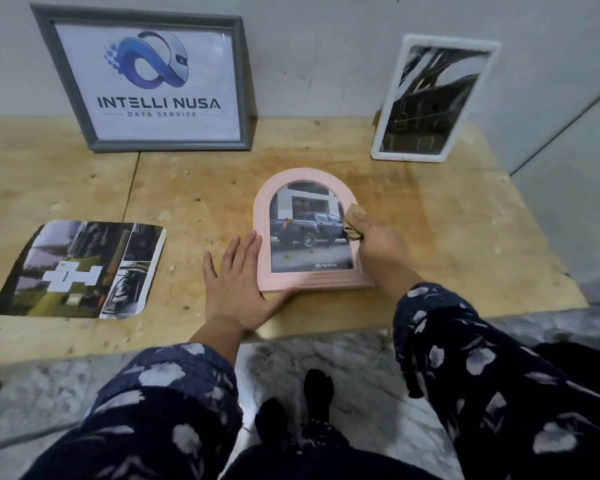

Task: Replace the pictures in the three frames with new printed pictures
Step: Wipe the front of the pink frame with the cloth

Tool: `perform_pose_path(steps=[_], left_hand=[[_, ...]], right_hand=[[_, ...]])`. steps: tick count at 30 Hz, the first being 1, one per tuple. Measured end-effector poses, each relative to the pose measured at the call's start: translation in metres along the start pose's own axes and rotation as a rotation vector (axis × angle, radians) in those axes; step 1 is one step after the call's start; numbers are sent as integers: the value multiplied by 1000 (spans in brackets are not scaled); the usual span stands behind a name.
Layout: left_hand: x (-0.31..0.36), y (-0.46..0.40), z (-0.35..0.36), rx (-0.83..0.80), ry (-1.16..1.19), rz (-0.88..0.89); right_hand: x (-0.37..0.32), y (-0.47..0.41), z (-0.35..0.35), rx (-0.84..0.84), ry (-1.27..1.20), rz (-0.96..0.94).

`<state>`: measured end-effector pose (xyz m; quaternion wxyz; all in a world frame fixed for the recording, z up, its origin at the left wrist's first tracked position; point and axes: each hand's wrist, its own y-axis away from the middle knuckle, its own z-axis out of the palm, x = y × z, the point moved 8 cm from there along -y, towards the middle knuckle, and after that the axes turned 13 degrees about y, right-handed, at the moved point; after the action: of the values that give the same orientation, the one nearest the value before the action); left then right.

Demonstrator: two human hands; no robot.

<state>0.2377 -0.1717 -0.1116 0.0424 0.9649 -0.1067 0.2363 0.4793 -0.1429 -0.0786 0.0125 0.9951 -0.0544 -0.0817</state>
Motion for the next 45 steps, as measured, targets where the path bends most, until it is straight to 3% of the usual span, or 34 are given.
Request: perform_pose_path(steps=[3, 6, 10, 16, 19, 22, 24, 28, 32, 36, 40, 45], left_hand=[[0, 2, 2, -15, -33, -4], [2, 3, 1, -40, -34, -4], [2, 3, 0, -25, -41, -20], [2, 3, 3, -32, -27, -18], [1, 2, 5, -93, -66, -19], [0, 3, 6, -123, -96, -25], [0, 4, 5, -120, -90, -21], [0, 4, 4, -75, -73, -9], [-1, 3, 4, -44, -43, -5], [0, 1, 1, -28, 4, 0], [-1, -1, 1, -24, 1, -10], [-1, -2, 2, -19, -29, -21]], right_hand=[[0, 33, 4, 37, 48, 11], [-9, 66, -2, 218, 85, 4], [-24, 95, -4, 308, 92, 60], [-77, 107, -15, 428, 8, -41], [-101, 95, -8, 297, -130, -118], [-109, 74, 8, -102, -308, -72], [-110, 56, 1, -232, -447, -62], [-99, 4, -32, -171, -426, 38], [-101, -37, -51, -31, -232, -46], [-95, -61, -11, -89, -88, -60], [-106, -53, 30, -160, 22, -209], [-101, -21, 29, -62, -110, -319]])
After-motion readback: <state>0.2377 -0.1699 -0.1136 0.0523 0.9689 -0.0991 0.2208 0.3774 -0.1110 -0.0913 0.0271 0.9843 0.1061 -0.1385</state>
